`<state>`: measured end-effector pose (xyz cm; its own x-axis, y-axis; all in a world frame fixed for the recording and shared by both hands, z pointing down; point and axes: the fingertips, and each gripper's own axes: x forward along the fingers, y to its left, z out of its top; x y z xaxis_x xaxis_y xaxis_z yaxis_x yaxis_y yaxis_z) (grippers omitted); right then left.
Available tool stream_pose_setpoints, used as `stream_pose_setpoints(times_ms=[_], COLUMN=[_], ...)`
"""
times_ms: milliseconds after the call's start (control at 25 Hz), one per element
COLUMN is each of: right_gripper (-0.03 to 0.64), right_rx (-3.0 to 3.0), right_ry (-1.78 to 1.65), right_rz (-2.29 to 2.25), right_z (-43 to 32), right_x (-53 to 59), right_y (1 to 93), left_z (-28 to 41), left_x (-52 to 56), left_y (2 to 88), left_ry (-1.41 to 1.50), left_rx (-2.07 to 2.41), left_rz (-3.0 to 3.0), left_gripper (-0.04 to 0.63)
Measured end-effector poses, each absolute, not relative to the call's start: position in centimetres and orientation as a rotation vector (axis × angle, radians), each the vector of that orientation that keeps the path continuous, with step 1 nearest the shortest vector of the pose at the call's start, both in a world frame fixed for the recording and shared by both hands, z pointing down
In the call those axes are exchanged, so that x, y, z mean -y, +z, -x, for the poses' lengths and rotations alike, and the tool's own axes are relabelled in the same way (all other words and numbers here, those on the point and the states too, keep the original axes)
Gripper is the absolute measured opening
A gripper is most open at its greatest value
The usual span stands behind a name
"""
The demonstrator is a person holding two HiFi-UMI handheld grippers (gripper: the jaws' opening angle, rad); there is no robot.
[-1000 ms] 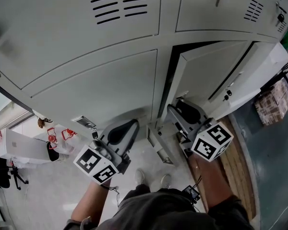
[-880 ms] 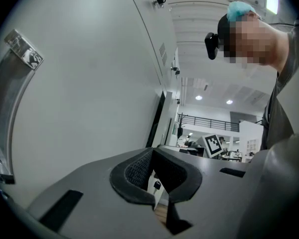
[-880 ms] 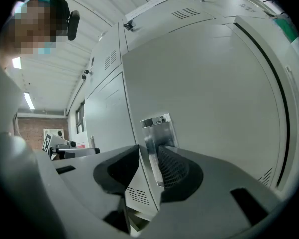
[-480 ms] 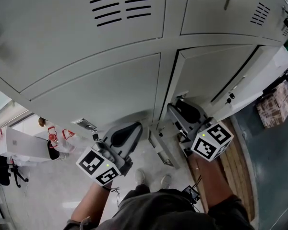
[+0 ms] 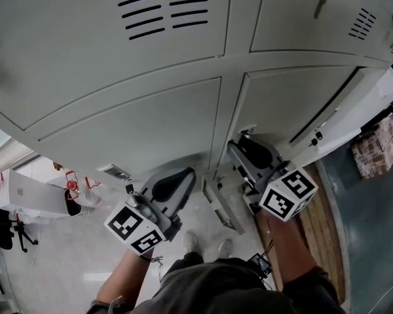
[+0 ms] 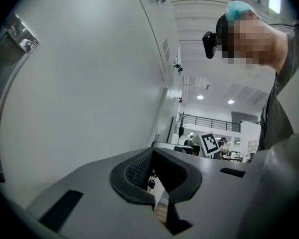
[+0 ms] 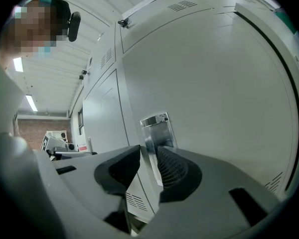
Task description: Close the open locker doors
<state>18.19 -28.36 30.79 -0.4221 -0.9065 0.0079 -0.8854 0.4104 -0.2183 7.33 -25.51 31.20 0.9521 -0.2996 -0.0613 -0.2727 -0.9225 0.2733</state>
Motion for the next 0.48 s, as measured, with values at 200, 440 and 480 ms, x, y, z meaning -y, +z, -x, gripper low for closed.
stream_pose_setpoints(times_ms=[200,440,480], right_gripper=[0.103,0.098,0.097], right_rx=[-2.54,-2.543,-2.543], right_ry=[-0.289,-0.287,-0.287], right_rz=[1.615,1.612,1.612], right_z=[-18.27,-18.35,-18.36], right_x=[28.7,28.89,28.92], right_y=[30.76,30.78,30.79], left_z=[-7.54,-7.71,-7.73], left_x=[25.59,25.58,25.56], left_y=[31.06,31.0,30.99], left_ry=[-0.15,-0.149,-0.149], left_rx=[0.433,0.446,0.448], left_rz=[-2.843,-2.843,-2.843], left_gripper=[0.008,0.008,0.008])
